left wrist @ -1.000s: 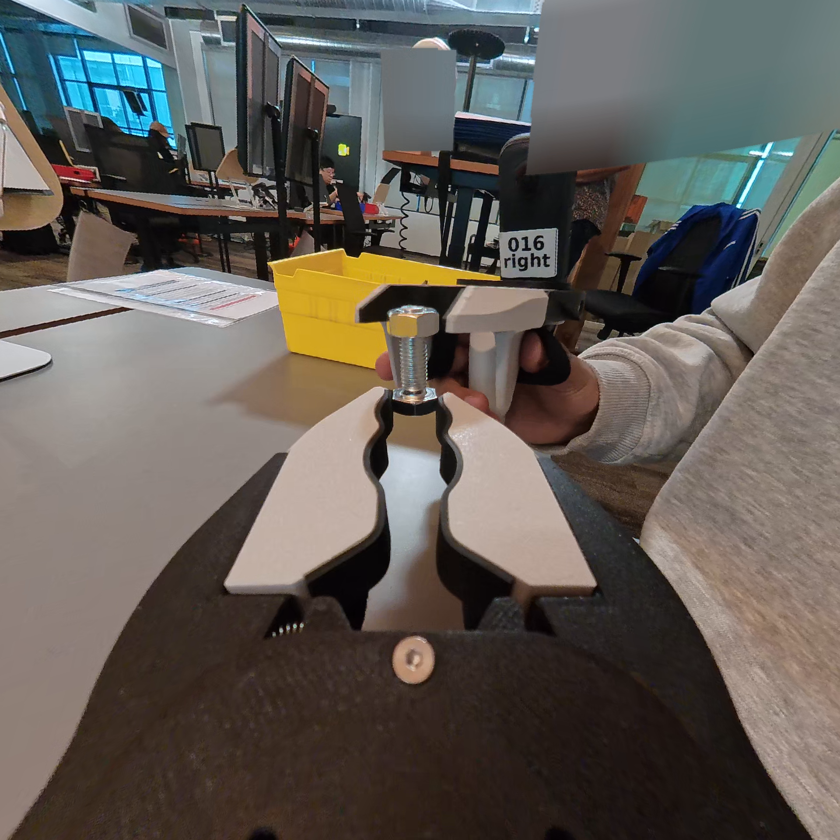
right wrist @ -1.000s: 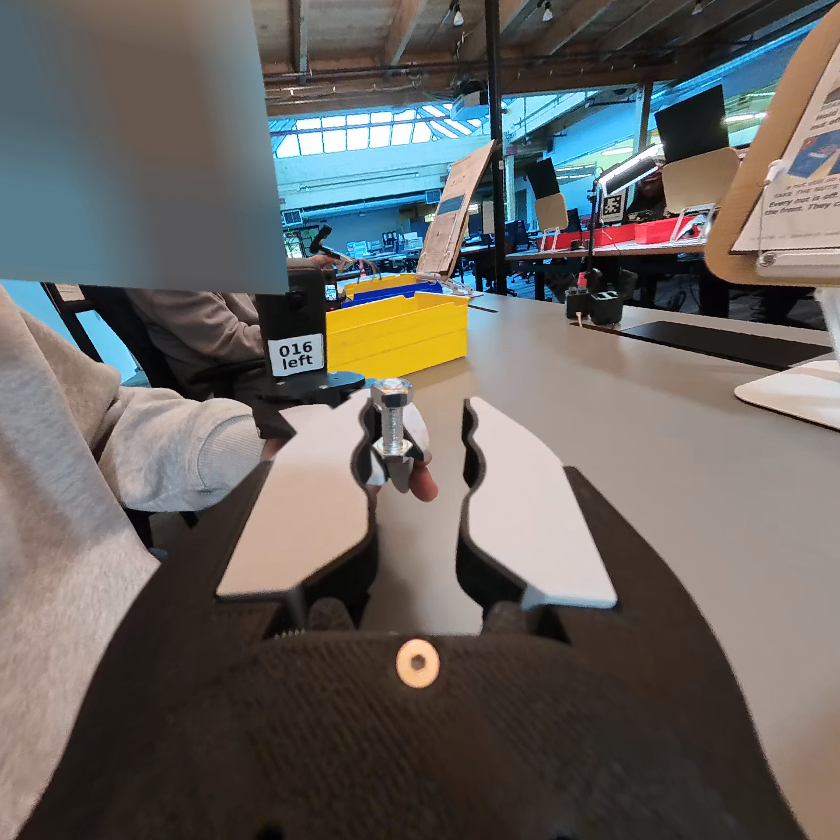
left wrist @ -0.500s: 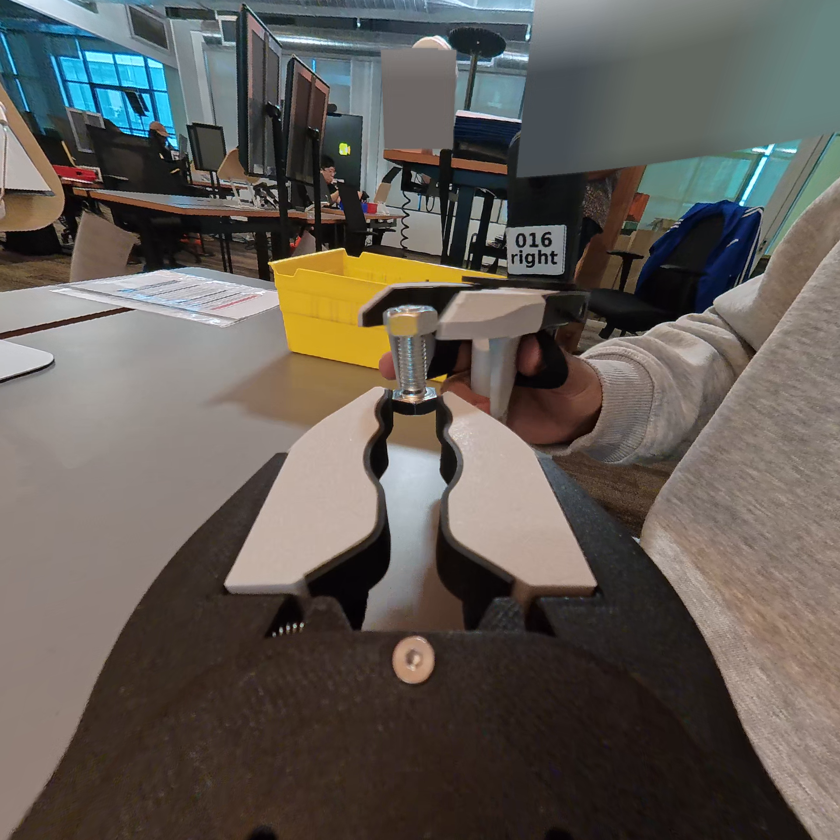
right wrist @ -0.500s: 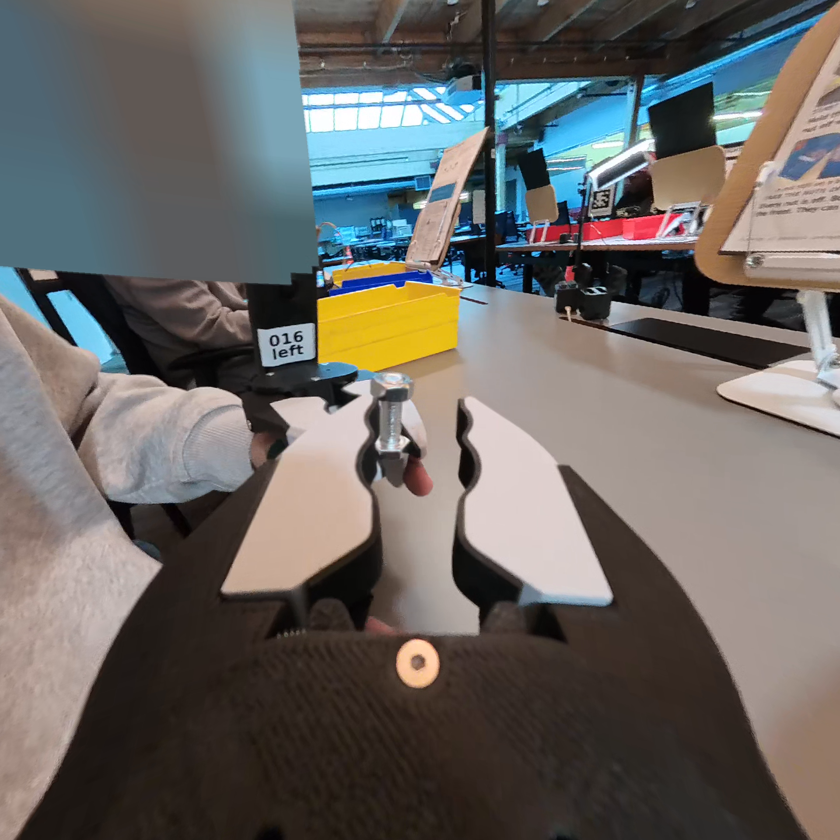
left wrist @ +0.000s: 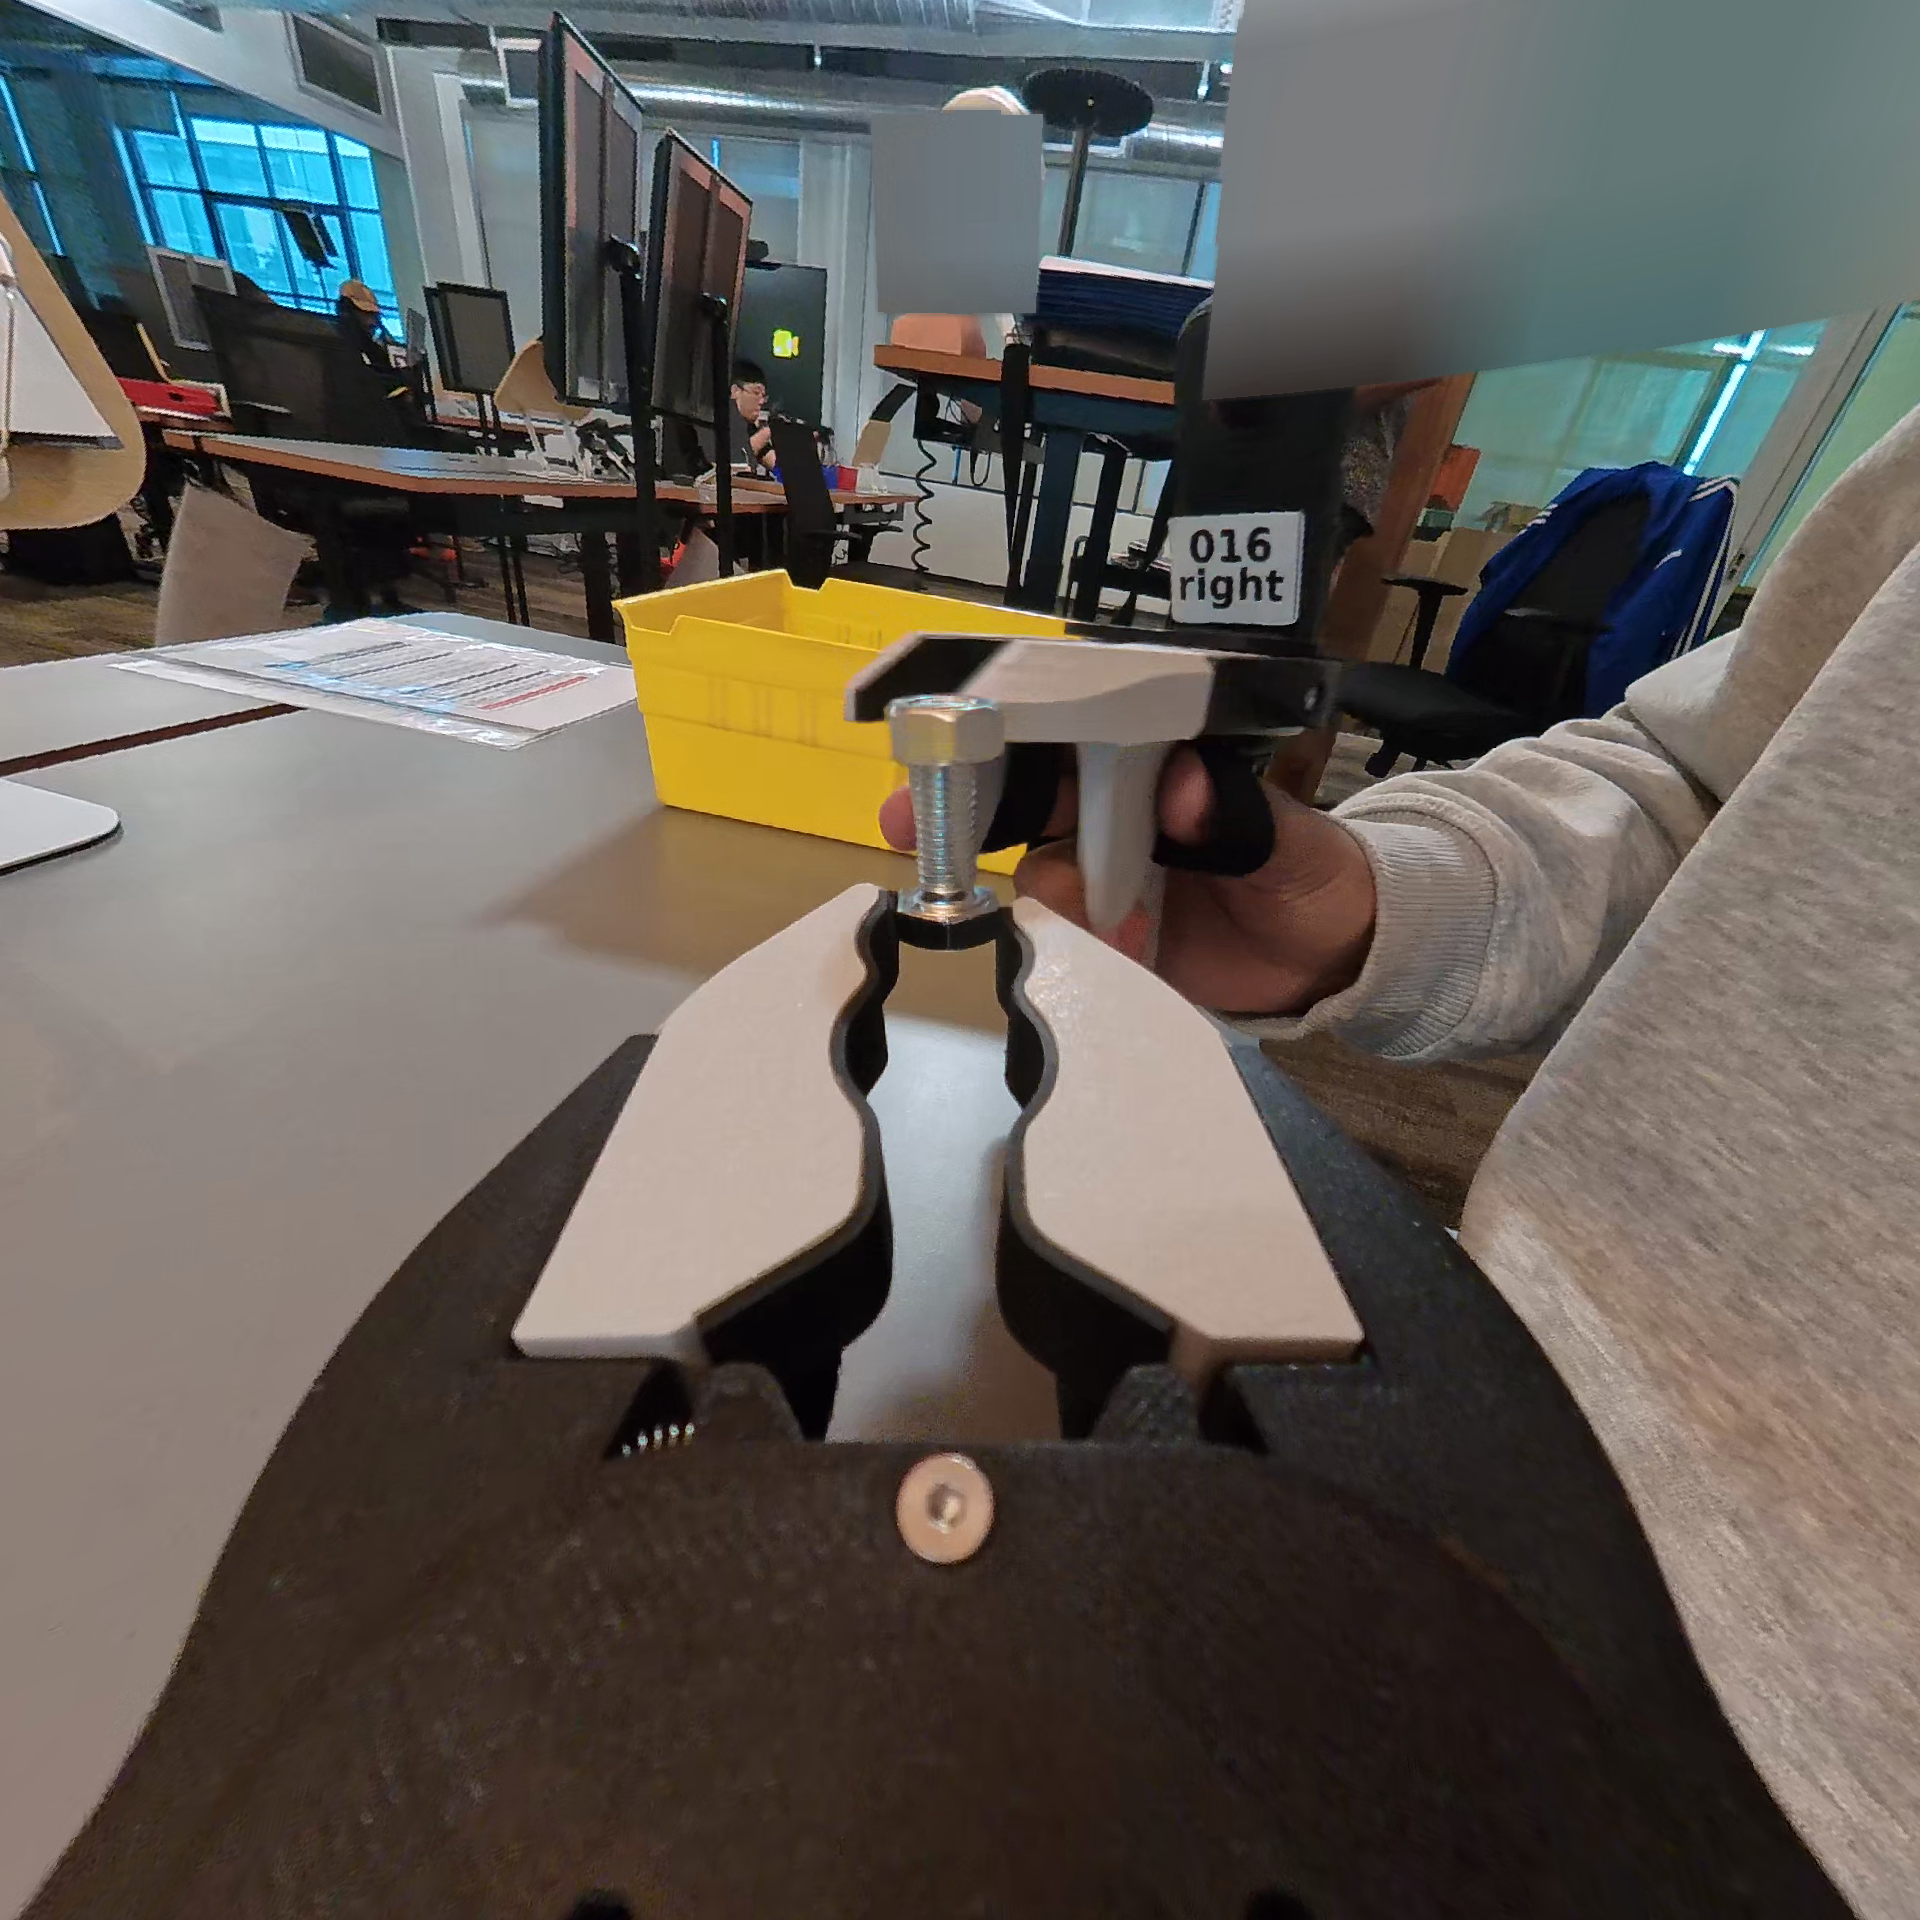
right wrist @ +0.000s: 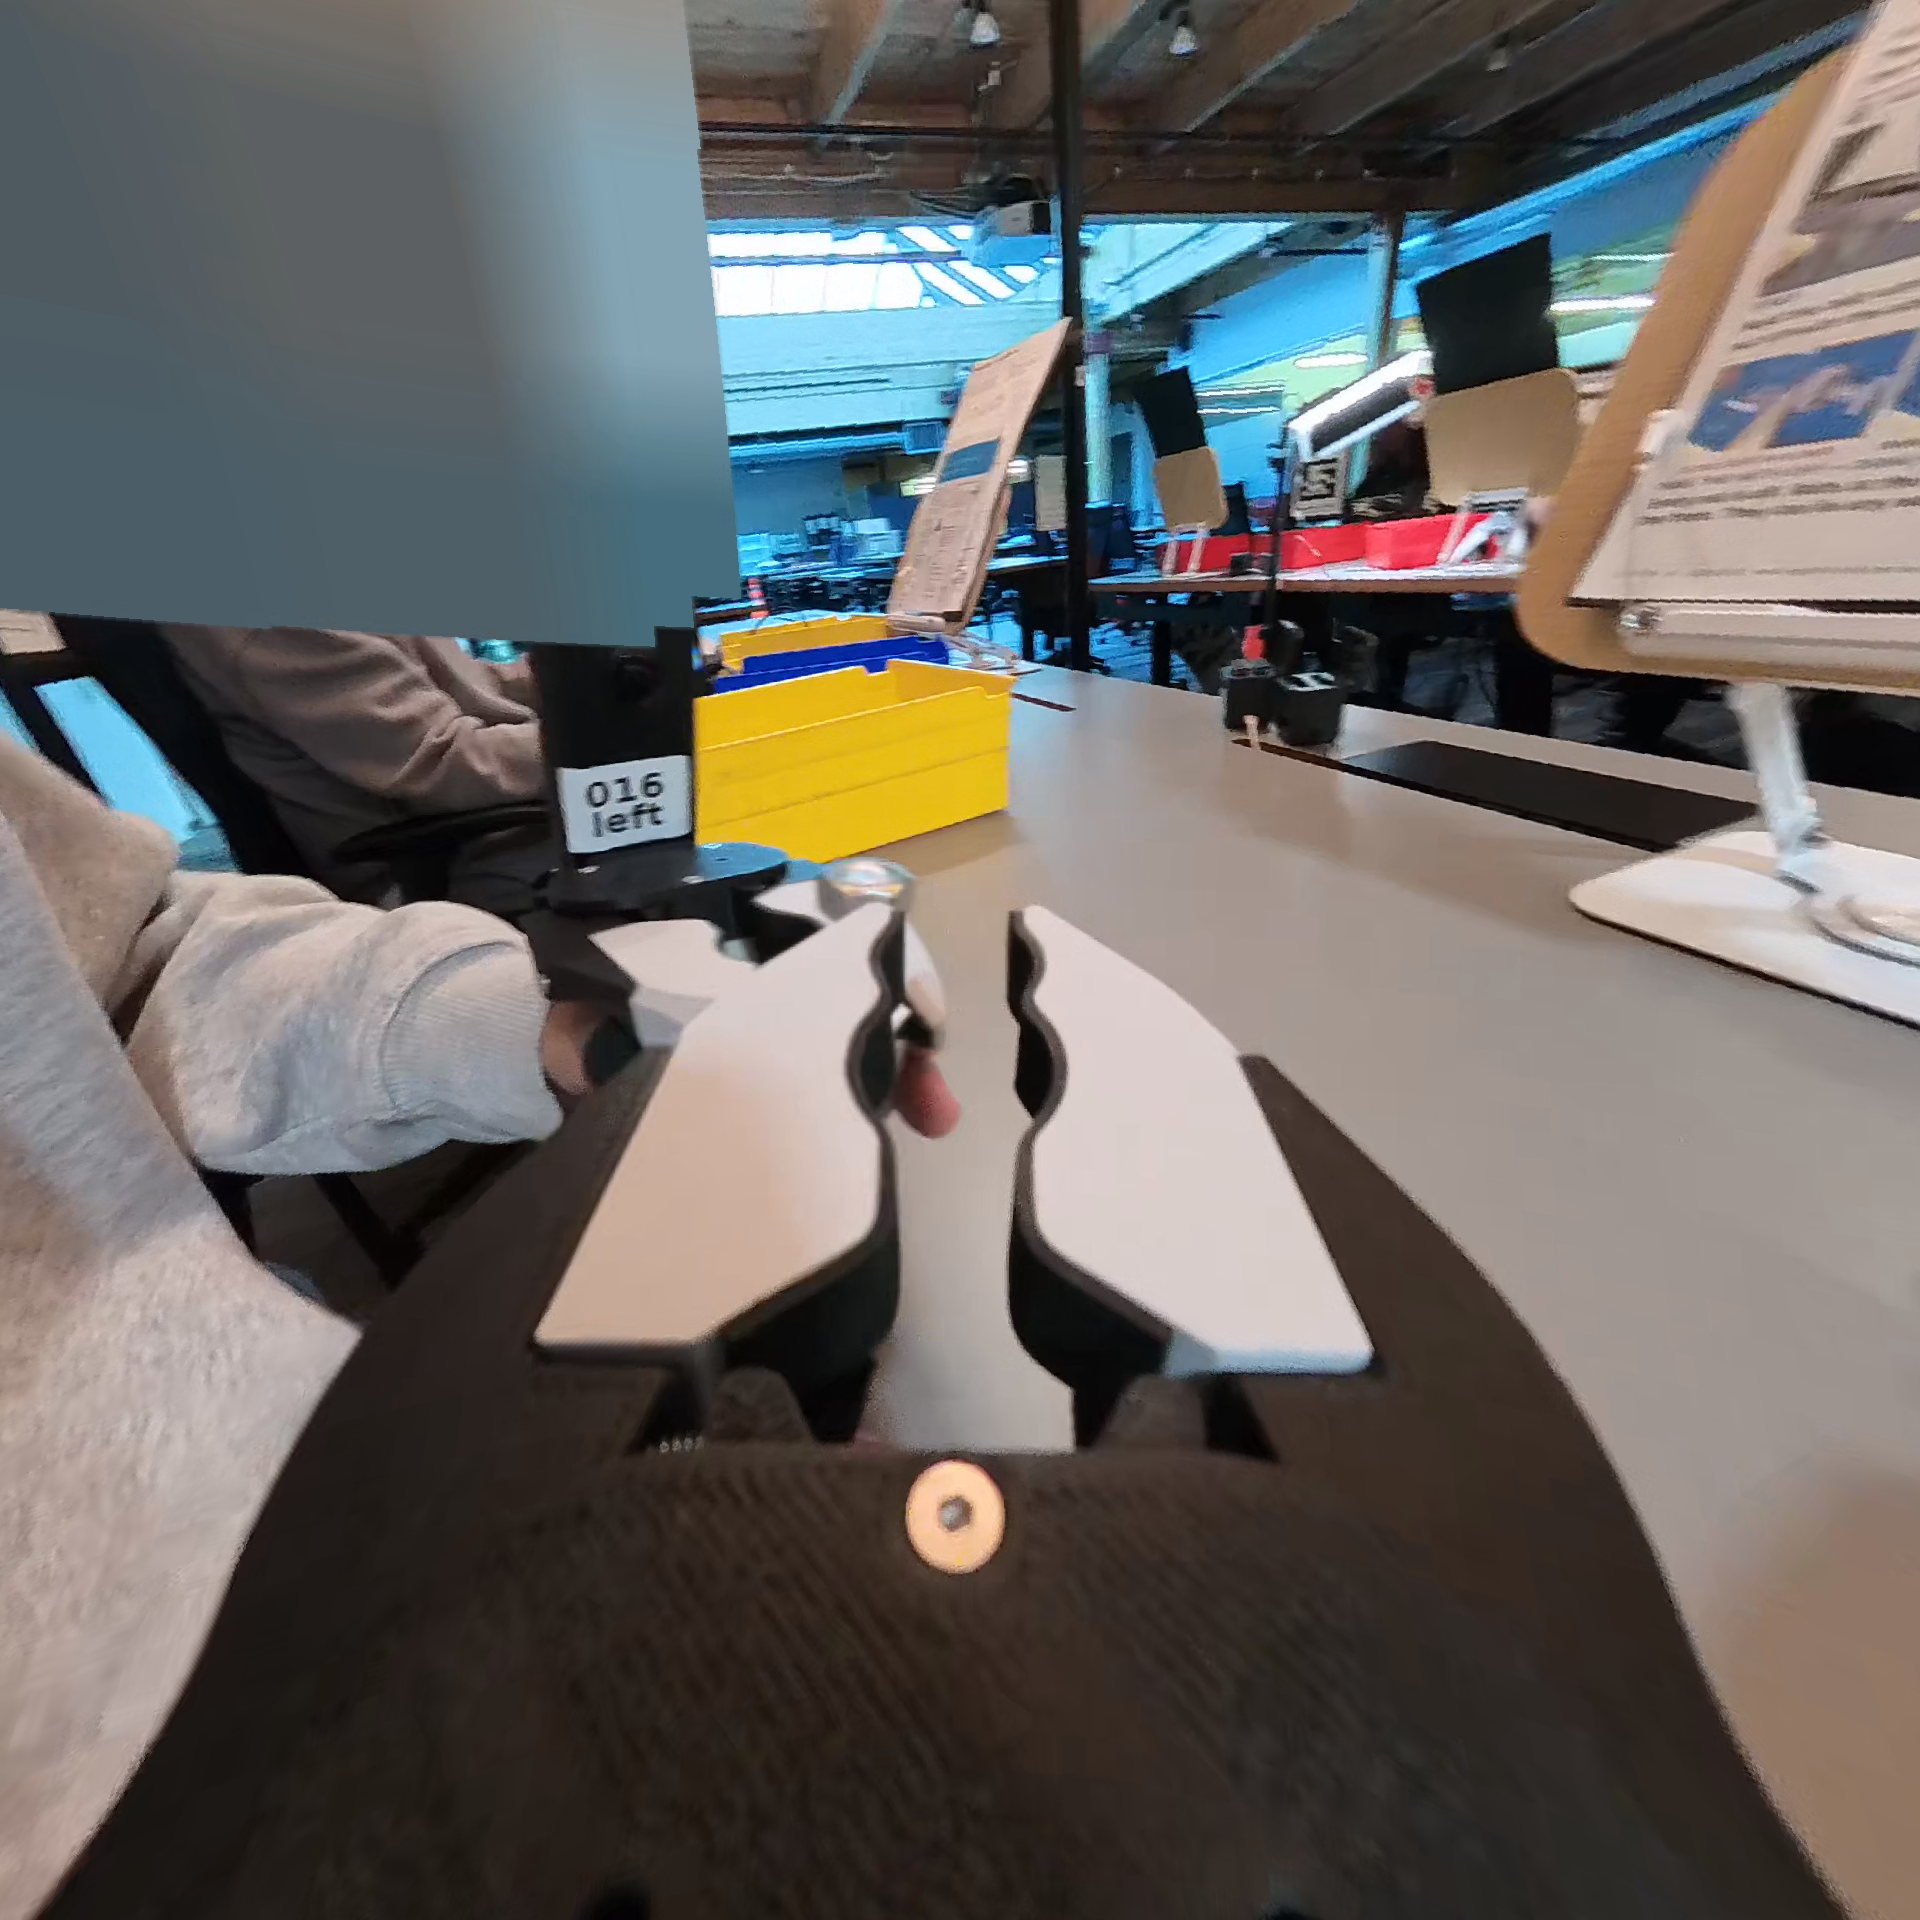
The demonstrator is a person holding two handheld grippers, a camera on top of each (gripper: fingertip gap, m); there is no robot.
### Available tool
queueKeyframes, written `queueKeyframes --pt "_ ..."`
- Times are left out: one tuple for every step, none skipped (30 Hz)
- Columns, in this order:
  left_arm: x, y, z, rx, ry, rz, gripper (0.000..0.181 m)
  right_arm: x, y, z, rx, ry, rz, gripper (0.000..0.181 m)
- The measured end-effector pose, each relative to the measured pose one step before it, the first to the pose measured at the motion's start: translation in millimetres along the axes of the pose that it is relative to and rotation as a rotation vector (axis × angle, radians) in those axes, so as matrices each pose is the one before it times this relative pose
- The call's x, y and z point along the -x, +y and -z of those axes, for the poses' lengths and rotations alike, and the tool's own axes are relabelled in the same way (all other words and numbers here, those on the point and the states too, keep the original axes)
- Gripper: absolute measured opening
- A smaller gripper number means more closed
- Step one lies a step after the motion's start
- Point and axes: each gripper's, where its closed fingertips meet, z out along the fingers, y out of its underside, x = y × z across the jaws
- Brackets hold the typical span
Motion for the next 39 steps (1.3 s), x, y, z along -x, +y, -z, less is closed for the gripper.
queueKeyframes --pt "0.03 0.00 -0.01 0.0005 -0.0015 -0.0016 0.019 -4.12 -1.64 2.11 -0.0103 0.0112 -0.0100 0.018" --pt "-0.39 0.18 -0.19 0.0015 0.0003 -0.0036 0.019 -0.92 -2.38 1.40 -0.0142 -0.0068 -0.0120 0.019" --pt "-0.49 0.26 -0.29 0.0021 0.0010 -0.0032 0.019 1.26 -1.99 0.45 -0.0111 -0.0134 -0.0099 0.021" --pt "-0.25 0.17 -0.19 0.0018 0.0009 -0.0015 0.019 2.88 -1.18 -0.43 -0.0071 -0.0140 -0.0002 0.022" --pt "-0.04 0.02 0.01 0.0001 0.0004 -0.0001 0.019 4.16 0.09 -1.13 -0.0001 -0.0149 0.0100 0.023" --pt "0.15 -0.15 0.03 -0.0009 -0.0003 0.0012 0.019 4.54 1.40 -1.78 0.0081 -0.0152 0.0140 0.024" --pt "0.27 -0.05 0.07 -0.0008 -0.0004 0.0018 0.019 4.08 1.94 -2.03 0.0122 -0.0121 0.0141 0.024" --pt "0.12 -0.10 0.06 -0.0005 -0.0001 0.0013 0.019 2.92 1.93 -1.74 0.0121 -0.0070 0.0122 0.025" --pt "-0.05 0.00 0.00 0.0000 0.0003 0.0002 0.019 1.11 1.77 -1.20 0.0106 0.0001 0.0079 0.025" --pt "-0.14 0.08 -0.07 0.0004 0.0001 -0.0011 0.019 -1.27 1.18 -0.18 0.0068 0.0099 0.0018 0.024" --pt "0.62 0.01 -0.02 0.0003 -0.0040 0.0015 0.019 -3.27 0.25 0.83 0.0004 0.0166 -0.0054 0.024" --pt "0.47 -0.39 0.26 -0.0042 0.0005 0.0058 0.019 -4.58 -0.51 1.60 -0.0043 0.0187 -0.0118 0.021" --pt "-0.20 -0.08 0.25 -0.0007 0.0042 0.0038 0.019 -4.71 -1.03 1.92 -0.0075 0.0151 -0.0152 0.019" --pt "0.19 -0.04 -0.11 0.0005 -0.0016 0.0004 0.019 -2.65 -1.79 1.53 -0.0121 0.0017 -0.0172 0.020" --pt "-0.36 0.09 -0.13 0.0010 0.0009 -0.0025 0.019 -0.57 -1.76 1.00 -0.0108 -0.0057 -0.0142 0.020" --pt "-0.45 0.21 -0.24 0.0018 0.0011 -0.0030 0.019 1.18 -1.46 0.09 -0.0079 -0.0077 -0.0045 0.022" --pt "-0.40 0.13 -0.25 0.0013 0.0013 -0.0022 0.019 2.97 -0.54 -0.55 -0.0030 -0.0115 0.0068 0.023" --pt "-0.26 0.01 0.00 0.0006 0.0006 -0.0016 0.019 3.96 0.40 -1.26 0.0032 -0.0130 0.0135 0.023" --pt "-0.07 0.01 -0.08 0.0000 0.0002 -0.0002 0.019 3.88 1.04 -1.75 0.0081 -0.0119 0.0148 0.024" --pt "0.07 -0.06 0.00 -0.0003 0.0002 0.0007 0.019 2.95 1.64 -1.65 0.0106 -0.0076 0.0120 0.024" --pt "0.06 -0.10 0.12 -0.0006 0.0001 0.0006 0.019 1.01 1.71 -1.22 0.0101 0.0001 0.0065 0.024" --pt "0.17 0.03 -0.01 -0.0004 -0.0005 0.0006 0.019 -1.05 1.64 -0.39 0.0073 0.0070 -0.0009 0.023" --pt "0.58 -0.14 0.07 -0.0007 -0.0031 0.0023 0.019 -2.76 0.73 0.45 0.0013 0.0103 -0.0103 0.023" --pt "0.21 -0.33 0.31 -0.0027 0.0006 0.0031 0.019 -4.22 0.09 1.16 -0.0033 0.0124 -0.0203 0.021" --pt "-0.10 0.04 0.00 -0.0003 0.0016 0.0007 0.019 -4.86 -0.25 1.56 -0.0059 0.0122 -0.0256 0.021" --pt "-0.06 0.10 -0.10 0.0012 -0.0010 -0.0012 0.019 -3.47 -1.49 1.68 -0.0131 0.0036 -0.0271 0.021" --pt "-0.42 0.06 -0.27 0.0014 0.0006 -0.0029 0.019 -1.60 -2.48 1.42 -0.0177 -0.0046 -0.0237 0.022" --pt "-0.43 0.09 -0.16 0.0009 0.0004 -0.0023 0.019 0.53 -2.69 0.86 -0.0158 -0.0085 -0.0134 0.024" --pt "-0.34 0.16 -0.20 0.0008 0.0010 -0.0015 0.019 2.44 -1.58 -0.08 -0.0083 -0.0122 0.0010 0.025" --pt "-0.22 -0.02 -0.13 0.0005 0.0009 -0.0003 0.019 4.00 -0.27 -1.08 0.0001 -0.0154 0.0130 0.026" --pt "0.09 -0.06 0.00 -0.0003 -0.0001 0.0009 0.019 4.48 1.05 -1.70 0.0075 -0.0144 0.0183 0.027" --pt "0.15 -0.02 0.00 -0.0006 0.0002 0.0016 0.019 3.79 2.19 -2.04 0.0138 -0.0100 0.0178 0.027" --pt "0.14 -0.15 0.12 -0.0009 0.0001 0.0014 0.019 2.37 2.62 -1.81 0.0156 -0.0053 0.0127 0.027" --pt "0.20 -0.09 0.13 -0.0014 -0.0013 0.0003 0.019 0.36 2.35 -1.11 0.0119 0.0002 0.0041 0.026" --pt "0.11 -0.07 0.07 -0.0006 -0.0019 -0.0004 0.019 -2.32 1.57 -0.01 0.0068 0.0100 -0.0060 0.025" --pt "0.65 0.05 -0.08 0.0005 -0.0043 0.0010 0.019 -4.60 0.47 1.11 0.0001 0.0174 -0.0158 0.026" --pt "0.28 -0.35 0.22 -0.0029 0.0002 0.0020 0.019 -5.44 -0.48 1.79 -0.0057 0.0183 -0.0223 0.024" --pt "-0.32 -0.04 0.06 -0.0002 0.0029 0.0001 0.019 -5.22 -1.01 2.13 -0.0082 0.0155 -0.0221 0.023" --pt "0.07 0.10 -0.07 0.0013 -0.0011 -0.0007 0.019 -2.87 -1.96 1.58 -0.0126 0.0039 -0.0180 0.024"
